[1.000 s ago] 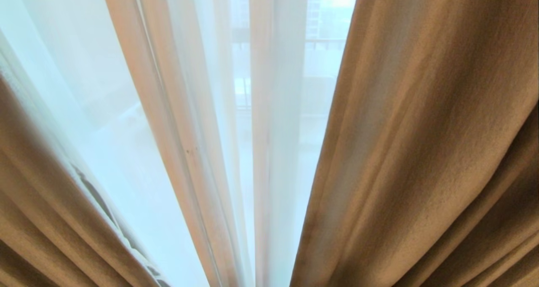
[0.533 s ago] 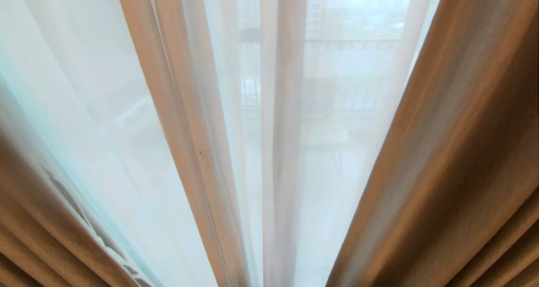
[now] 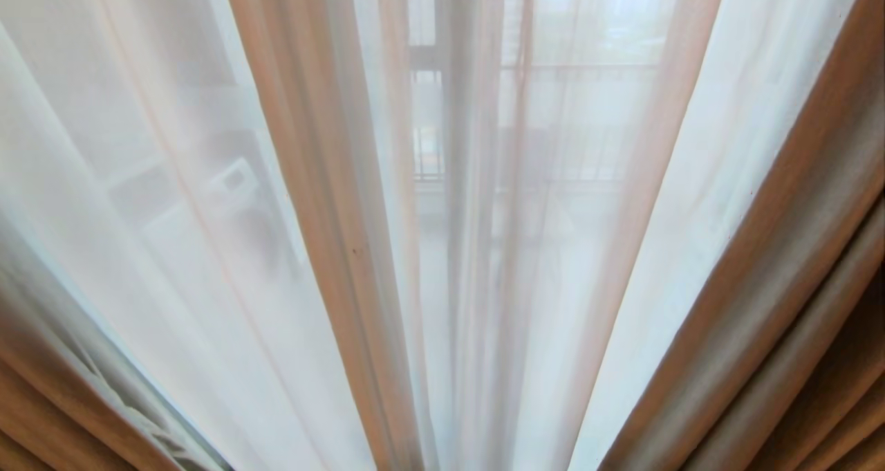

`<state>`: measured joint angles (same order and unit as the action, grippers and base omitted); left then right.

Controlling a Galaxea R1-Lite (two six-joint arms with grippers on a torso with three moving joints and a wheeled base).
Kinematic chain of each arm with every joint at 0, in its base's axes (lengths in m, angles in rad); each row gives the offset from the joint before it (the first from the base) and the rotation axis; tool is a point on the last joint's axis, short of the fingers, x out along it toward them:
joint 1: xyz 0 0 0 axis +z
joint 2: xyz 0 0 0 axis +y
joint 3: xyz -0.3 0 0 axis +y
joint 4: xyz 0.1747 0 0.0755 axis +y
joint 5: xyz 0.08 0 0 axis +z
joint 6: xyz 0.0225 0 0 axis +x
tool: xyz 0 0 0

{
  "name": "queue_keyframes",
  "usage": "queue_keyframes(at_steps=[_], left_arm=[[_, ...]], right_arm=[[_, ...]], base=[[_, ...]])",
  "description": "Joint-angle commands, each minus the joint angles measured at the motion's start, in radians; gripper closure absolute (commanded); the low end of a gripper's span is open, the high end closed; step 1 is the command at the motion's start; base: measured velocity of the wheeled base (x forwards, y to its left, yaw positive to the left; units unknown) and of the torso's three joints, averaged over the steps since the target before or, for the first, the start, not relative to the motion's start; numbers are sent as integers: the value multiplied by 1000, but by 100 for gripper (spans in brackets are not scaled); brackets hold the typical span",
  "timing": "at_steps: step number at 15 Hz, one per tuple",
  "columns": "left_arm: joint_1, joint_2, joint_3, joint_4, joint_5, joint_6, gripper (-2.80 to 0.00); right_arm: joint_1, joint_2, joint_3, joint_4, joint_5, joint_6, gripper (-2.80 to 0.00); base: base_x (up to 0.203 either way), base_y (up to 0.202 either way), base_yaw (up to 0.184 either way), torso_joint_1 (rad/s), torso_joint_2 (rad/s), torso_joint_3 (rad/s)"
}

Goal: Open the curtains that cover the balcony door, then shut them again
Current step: Pull the outer curtains open on both sides

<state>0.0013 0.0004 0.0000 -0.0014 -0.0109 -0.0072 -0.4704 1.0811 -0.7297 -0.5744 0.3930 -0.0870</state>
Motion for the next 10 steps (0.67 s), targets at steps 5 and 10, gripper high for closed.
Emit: queue_keyframes(at_steps=[5,10], left_arm=[[0,0,0,0,0,0,0],[0,0,0,0,0,0,0]], right_arm=[[-7,-467,231,157,0,-8,-280],[18,-741,282,489,-7,-64,-280]], base=[[0,0,0,0,0,0],[0,0,0,0,0,0]])
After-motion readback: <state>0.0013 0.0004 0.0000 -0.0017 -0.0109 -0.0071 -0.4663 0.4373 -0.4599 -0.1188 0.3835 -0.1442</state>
